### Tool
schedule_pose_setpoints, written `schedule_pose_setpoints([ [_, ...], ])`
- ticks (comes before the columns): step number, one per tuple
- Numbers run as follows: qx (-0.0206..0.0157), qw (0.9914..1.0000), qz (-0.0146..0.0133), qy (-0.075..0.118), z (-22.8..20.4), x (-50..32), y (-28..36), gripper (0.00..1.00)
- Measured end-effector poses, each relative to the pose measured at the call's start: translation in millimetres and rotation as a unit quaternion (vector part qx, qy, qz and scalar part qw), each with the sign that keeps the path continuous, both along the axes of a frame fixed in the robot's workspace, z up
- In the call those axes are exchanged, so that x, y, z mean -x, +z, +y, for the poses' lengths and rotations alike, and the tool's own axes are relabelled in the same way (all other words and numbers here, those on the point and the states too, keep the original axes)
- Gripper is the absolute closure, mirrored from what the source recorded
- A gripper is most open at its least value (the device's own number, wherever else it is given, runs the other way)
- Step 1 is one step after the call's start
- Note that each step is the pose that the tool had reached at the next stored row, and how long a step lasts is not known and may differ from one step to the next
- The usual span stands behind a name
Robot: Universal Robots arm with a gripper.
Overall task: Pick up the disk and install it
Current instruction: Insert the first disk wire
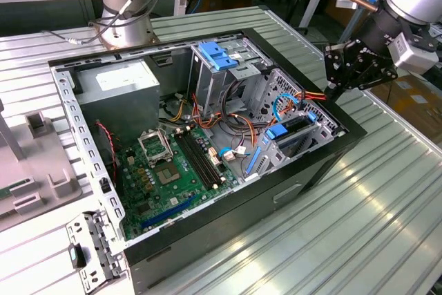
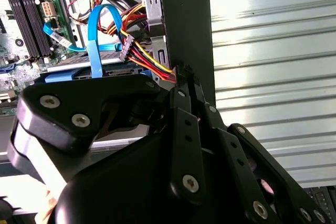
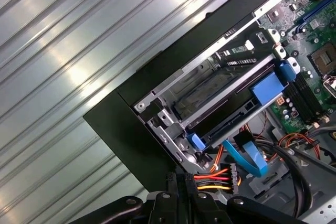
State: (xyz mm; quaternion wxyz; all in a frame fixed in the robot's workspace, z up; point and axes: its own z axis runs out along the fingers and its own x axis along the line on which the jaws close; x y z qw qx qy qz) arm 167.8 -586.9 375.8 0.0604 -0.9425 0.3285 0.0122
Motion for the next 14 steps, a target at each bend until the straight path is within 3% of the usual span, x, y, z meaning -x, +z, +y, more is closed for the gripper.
schedule_pose_setpoints([
  [14, 0.0, 1.0, 0.0, 0.0, 0.0, 13.9, -0.1, 0.83],
])
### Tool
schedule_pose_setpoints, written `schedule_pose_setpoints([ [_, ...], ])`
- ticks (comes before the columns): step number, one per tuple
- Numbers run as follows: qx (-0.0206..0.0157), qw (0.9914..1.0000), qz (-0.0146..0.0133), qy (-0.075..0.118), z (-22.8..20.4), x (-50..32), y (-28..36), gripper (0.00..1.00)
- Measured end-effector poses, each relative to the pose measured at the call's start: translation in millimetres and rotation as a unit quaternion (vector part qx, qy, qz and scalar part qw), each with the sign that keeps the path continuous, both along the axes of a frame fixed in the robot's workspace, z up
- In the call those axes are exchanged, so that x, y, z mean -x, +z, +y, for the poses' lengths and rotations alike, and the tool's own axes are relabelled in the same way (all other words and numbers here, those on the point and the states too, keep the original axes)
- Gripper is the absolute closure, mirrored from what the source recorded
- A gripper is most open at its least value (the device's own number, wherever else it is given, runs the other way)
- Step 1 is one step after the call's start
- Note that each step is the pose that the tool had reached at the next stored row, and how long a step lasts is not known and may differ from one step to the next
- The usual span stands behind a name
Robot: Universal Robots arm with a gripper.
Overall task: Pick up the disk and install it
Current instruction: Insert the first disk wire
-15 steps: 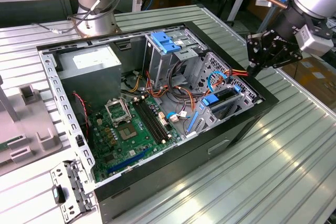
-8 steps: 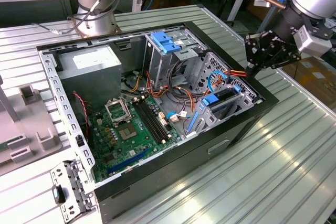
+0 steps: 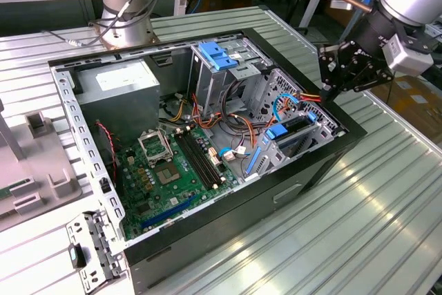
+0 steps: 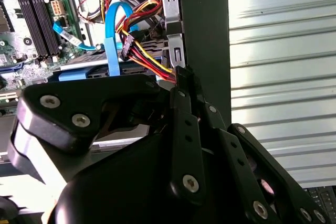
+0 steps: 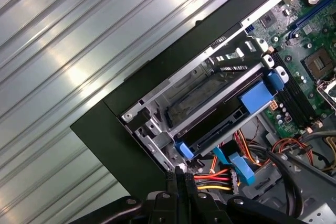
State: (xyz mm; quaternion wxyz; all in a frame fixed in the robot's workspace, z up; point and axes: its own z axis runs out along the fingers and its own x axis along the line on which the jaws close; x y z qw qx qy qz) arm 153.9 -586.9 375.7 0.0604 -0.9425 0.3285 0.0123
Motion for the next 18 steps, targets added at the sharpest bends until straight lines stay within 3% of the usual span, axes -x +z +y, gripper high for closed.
schedule_pose_setpoints([
  [18, 0.0, 1.0, 0.0, 0.0, 0.0, 14.2, -0.4, 0.83],
])
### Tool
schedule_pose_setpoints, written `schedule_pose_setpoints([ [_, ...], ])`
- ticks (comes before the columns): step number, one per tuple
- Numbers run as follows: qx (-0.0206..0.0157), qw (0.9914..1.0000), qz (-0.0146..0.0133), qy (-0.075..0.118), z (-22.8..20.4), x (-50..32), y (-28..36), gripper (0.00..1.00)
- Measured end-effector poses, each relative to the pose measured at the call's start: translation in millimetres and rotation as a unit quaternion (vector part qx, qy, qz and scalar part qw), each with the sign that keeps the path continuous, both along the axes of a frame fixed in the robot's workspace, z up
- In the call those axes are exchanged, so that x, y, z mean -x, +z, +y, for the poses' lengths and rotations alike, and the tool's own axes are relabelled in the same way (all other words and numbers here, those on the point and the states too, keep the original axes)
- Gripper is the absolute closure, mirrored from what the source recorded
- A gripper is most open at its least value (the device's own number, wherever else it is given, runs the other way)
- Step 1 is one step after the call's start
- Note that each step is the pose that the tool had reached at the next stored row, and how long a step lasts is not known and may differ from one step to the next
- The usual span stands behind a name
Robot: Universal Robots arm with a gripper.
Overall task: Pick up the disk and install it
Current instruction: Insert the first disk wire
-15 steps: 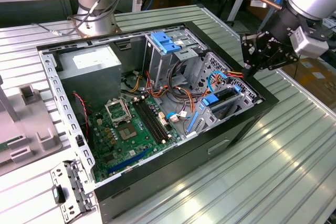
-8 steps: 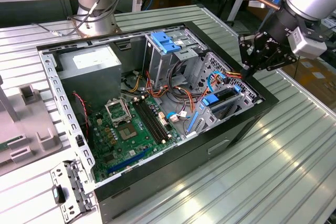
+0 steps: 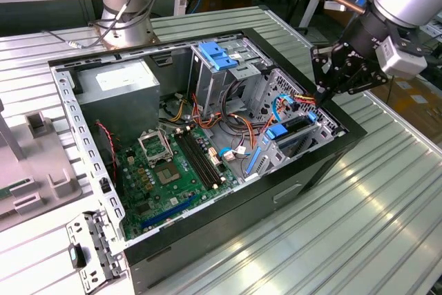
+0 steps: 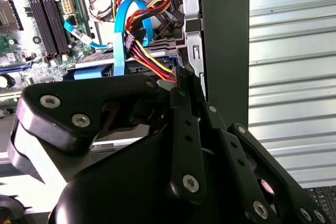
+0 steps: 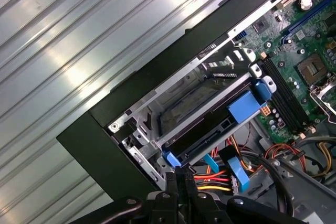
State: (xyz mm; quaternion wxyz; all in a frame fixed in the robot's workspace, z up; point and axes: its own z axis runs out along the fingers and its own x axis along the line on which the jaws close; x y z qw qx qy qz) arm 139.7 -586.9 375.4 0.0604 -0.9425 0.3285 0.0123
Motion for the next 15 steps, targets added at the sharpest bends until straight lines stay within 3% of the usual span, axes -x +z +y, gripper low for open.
schedule_pose_setpoints([
  [15, 0.0, 1.0, 0.0, 0.0, 0.0, 11.7, -0.6, 0.83],
])
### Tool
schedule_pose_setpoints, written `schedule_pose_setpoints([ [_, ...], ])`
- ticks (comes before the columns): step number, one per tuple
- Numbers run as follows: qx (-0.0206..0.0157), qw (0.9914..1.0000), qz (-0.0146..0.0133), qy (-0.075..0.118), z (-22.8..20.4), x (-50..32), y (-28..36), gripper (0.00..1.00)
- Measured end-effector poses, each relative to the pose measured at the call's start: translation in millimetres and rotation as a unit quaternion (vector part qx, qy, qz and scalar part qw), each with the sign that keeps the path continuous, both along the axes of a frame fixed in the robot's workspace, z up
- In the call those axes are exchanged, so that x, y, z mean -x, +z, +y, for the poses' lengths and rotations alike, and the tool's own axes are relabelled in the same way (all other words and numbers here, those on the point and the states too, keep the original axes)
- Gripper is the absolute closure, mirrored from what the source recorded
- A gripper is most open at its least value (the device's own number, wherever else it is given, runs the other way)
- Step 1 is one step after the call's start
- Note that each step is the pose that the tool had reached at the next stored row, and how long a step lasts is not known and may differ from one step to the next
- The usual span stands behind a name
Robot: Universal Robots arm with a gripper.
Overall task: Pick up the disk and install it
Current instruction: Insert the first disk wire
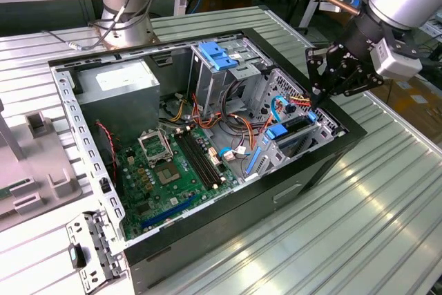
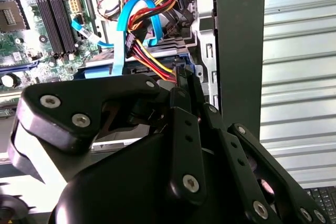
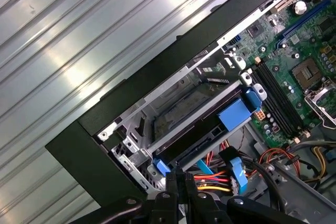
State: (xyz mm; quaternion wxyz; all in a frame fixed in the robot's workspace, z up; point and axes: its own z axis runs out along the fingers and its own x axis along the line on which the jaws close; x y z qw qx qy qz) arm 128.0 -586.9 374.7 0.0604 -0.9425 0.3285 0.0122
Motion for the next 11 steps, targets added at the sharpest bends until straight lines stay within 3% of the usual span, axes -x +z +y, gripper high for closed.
schedule_pose_setpoints([
  [5, 0.0, 1.0, 0.0, -0.001, 0.0, 3.8, -0.9, 0.83],
  [7, 0.0, 1.0, 0.0, -0.002, 0.0, 9.7, -2.1, 0.83],
  [11, 0.0, 0.99999, 0.0, -0.003, 0.0, 16.5, -8.0, 0.83],
])
